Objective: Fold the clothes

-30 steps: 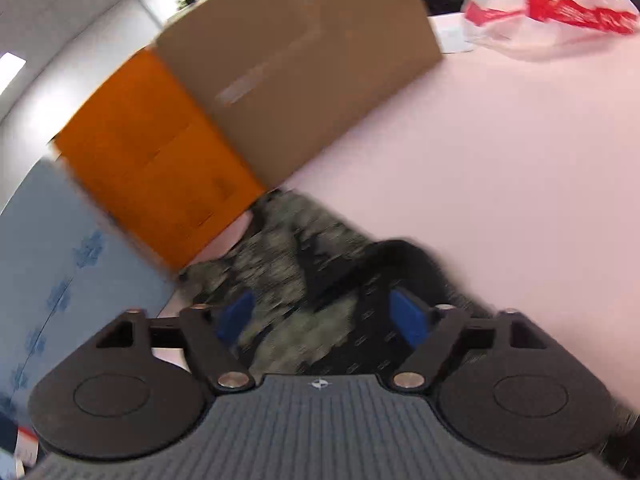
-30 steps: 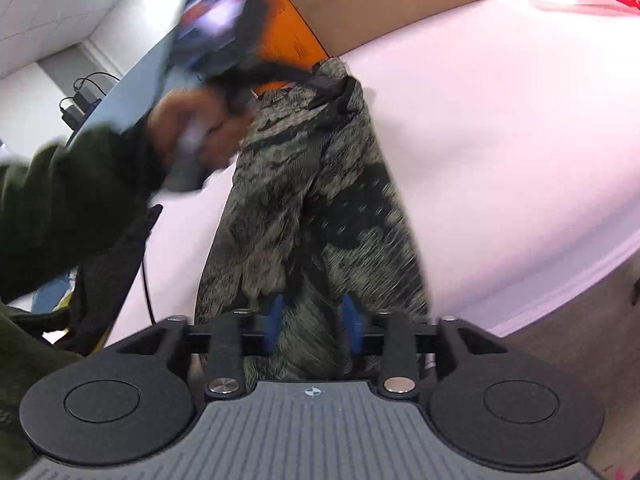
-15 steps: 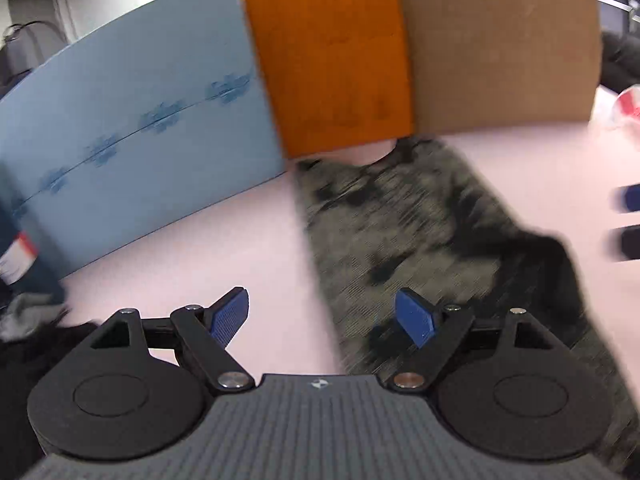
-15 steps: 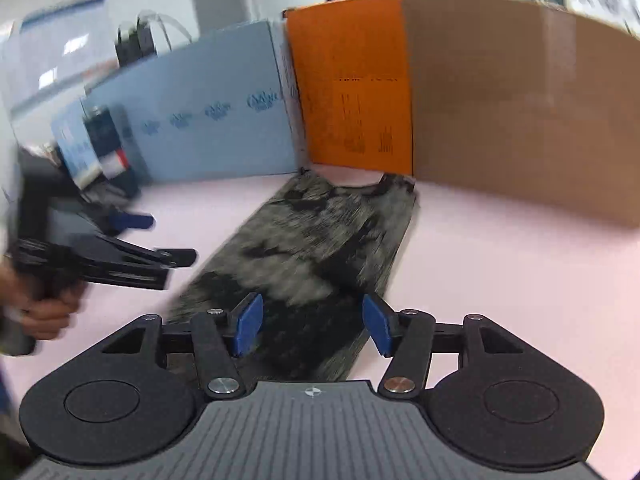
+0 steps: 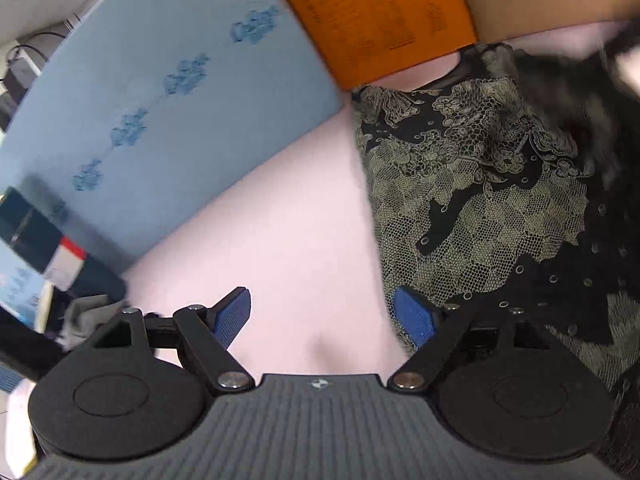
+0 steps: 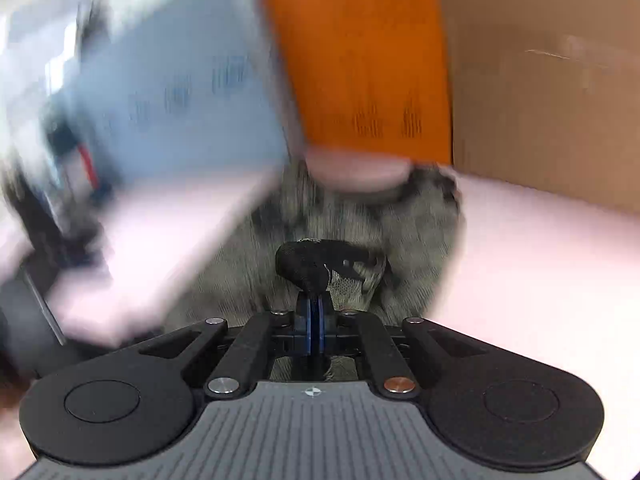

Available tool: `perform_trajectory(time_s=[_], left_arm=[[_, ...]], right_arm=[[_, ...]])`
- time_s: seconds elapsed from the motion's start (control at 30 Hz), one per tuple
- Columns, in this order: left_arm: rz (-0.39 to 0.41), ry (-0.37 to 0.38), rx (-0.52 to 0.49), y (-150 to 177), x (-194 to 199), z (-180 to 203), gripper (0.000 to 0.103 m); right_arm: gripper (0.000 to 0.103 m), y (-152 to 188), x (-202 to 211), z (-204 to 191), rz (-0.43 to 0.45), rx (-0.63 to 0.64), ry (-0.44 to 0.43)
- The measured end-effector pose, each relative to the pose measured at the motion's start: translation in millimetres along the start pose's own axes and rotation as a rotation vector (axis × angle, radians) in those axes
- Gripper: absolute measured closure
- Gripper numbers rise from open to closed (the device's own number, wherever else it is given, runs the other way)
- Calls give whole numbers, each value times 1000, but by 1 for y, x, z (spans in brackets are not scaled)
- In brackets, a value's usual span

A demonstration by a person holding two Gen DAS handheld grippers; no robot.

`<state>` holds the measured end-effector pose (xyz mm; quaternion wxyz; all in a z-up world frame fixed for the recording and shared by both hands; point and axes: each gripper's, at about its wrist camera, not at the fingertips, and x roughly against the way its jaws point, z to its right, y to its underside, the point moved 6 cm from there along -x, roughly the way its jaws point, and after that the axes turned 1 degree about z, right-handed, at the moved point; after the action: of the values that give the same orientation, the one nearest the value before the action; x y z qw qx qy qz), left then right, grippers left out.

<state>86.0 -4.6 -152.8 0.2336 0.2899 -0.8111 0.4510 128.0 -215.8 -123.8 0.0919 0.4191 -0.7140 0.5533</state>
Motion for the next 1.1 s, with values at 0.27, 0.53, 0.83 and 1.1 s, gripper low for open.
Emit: perform_trajectory(time_s=[0.27,0.53,0.83,1.1], left_arm=[[-91,65,260,22,5,-46,25],[17,258,288,7,61,-3,25],[110,328,40,45,135,74,23],[77,317,-14,82,147,78,22]], right_arm=[[99,9,-12,58,-7,-196,107],[49,11,-6,50,-28,-135,152],[93,2,-24,46,-93,-1,300],[97,-28,-12,12,-64,-31,62]])
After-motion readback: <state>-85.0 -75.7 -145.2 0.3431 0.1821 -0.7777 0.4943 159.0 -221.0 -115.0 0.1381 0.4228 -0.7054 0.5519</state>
